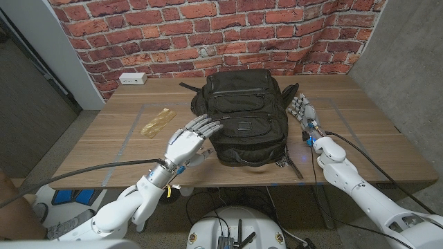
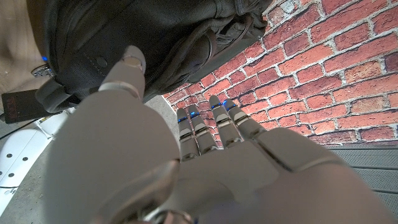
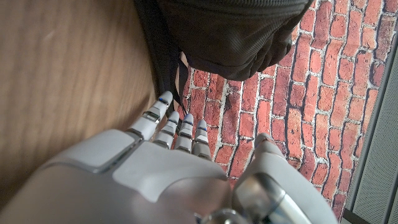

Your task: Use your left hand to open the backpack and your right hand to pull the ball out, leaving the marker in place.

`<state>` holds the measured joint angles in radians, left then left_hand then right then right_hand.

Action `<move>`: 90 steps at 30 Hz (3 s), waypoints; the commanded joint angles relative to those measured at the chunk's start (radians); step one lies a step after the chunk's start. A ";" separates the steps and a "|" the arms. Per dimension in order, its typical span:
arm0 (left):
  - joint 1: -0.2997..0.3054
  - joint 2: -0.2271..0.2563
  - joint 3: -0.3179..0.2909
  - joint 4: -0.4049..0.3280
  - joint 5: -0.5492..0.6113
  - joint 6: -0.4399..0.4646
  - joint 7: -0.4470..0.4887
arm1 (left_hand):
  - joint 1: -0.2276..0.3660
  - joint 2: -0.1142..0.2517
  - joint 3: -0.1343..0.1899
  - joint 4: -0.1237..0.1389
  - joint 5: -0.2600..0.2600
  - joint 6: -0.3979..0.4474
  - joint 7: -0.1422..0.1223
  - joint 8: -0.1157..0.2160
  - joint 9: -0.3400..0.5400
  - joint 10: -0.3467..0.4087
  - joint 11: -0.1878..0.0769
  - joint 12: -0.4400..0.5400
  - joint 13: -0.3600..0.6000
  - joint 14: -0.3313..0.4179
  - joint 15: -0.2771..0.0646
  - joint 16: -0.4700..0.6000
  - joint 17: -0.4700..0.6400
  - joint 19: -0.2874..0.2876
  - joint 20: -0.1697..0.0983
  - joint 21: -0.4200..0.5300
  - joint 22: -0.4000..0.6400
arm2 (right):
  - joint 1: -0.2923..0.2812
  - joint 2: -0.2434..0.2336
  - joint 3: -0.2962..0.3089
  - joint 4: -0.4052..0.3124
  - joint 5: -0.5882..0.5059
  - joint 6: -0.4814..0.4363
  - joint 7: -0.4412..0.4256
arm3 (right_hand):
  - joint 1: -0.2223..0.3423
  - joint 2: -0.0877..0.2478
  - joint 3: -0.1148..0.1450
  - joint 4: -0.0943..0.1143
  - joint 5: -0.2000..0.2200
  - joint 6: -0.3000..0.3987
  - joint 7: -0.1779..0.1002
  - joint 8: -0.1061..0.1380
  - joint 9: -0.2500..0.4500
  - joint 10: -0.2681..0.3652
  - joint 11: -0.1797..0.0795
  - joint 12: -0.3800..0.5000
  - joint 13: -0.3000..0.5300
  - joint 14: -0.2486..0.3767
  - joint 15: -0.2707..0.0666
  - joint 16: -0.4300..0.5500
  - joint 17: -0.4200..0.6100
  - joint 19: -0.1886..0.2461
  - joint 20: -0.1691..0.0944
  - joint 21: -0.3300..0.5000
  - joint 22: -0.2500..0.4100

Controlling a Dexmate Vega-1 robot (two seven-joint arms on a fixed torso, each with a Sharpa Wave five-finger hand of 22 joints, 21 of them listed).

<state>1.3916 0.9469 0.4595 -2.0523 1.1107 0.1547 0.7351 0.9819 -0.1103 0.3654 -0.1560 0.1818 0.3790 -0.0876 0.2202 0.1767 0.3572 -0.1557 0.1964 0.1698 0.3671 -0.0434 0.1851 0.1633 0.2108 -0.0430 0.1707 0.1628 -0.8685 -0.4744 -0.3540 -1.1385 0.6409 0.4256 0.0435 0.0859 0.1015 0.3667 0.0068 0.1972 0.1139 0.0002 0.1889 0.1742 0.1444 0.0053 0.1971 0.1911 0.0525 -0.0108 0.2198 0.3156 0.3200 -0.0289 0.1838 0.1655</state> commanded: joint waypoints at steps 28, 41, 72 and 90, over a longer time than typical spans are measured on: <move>-0.131 -0.010 0.121 0.062 -0.020 0.023 0.046 | 0.029 0.073 -0.044 -0.004 0.012 0.275 -0.026 0.035 0.005 0.290 -0.031 0.015 0.004 0.210 -0.173 0.011 0.005 0.088 -0.166 0.020 0.004 | -0.005 -0.002 0.006 0.009 0.013 0.003 0.016 | -0.003 0.034 0.004 -0.006 -0.004 0.005 -0.001 -0.002 0.003 0.010 0.000 0.000 0.002 0.008 -0.003 0.010 0.003 0.009 0.000 0.004 0.001; -0.140 0.006 0.116 0.053 -0.017 0.026 0.051 | 0.053 0.107 -0.045 -0.006 0.012 0.388 -0.038 0.041 0.006 0.394 -0.042 0.014 0.005 0.306 -0.184 0.015 0.008 0.129 -0.163 0.025 0.005 | -0.005 0.003 0.005 0.013 0.013 0.007 0.015 | -0.003 0.035 0.004 -0.007 -0.004 0.007 -0.001 -0.001 0.003 0.010 -0.001 0.000 0.002 0.008 -0.003 0.011 0.003 0.009 0.000 0.004 0.001; -0.158 -0.011 0.107 0.033 0.004 0.079 0.019 | -0.024 0.181 0.038 -0.008 0.004 0.674 -0.061 0.036 0.004 0.693 -0.048 0.005 0.011 0.596 -0.195 0.003 0.009 0.295 -0.152 0.026 0.006 | 0.004 0.010 0.004 0.032 0.016 0.006 0.018 | -0.004 0.035 0.005 -0.010 -0.004 0.010 -0.001 0.000 0.003 0.010 0.000 0.000 0.002 0.007 -0.003 0.012 0.004 0.010 -0.001 0.004 0.001; -0.185 -0.030 0.103 0.038 -0.027 0.068 0.013 | -0.051 0.195 0.082 -0.012 0.002 0.772 -0.053 0.040 0.005 0.820 -0.046 0.006 0.014 0.725 -0.197 0.012 0.014 0.340 -0.153 0.023 0.006 | 0.004 0.010 0.007 0.031 0.014 0.009 0.010 | -0.004 0.036 0.006 -0.011 -0.004 0.012 -0.001 0.000 0.003 0.009 -0.001 0.000 0.003 0.007 -0.003 0.013 0.004 0.010 -0.001 0.004 0.001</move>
<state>1.2225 0.9340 0.5661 -2.0157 1.1092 0.2281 0.7528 0.9288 0.0765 0.4379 -0.1668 0.1837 1.1252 -0.1545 0.2557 0.1796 1.1620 -0.2049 0.2030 0.1795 1.0792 -0.1911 0.1916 0.1750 0.5421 -0.0483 0.1938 0.1652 -0.8644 -0.4645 -0.3499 -1.1074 0.6556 0.4339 0.0578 0.0859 0.1015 0.3703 0.0034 0.1972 0.1139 0.0003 0.1889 0.1742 0.1444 0.0053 0.1971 0.1911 0.0525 -0.0108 0.2293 0.3182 0.3232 -0.0321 0.1838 0.1651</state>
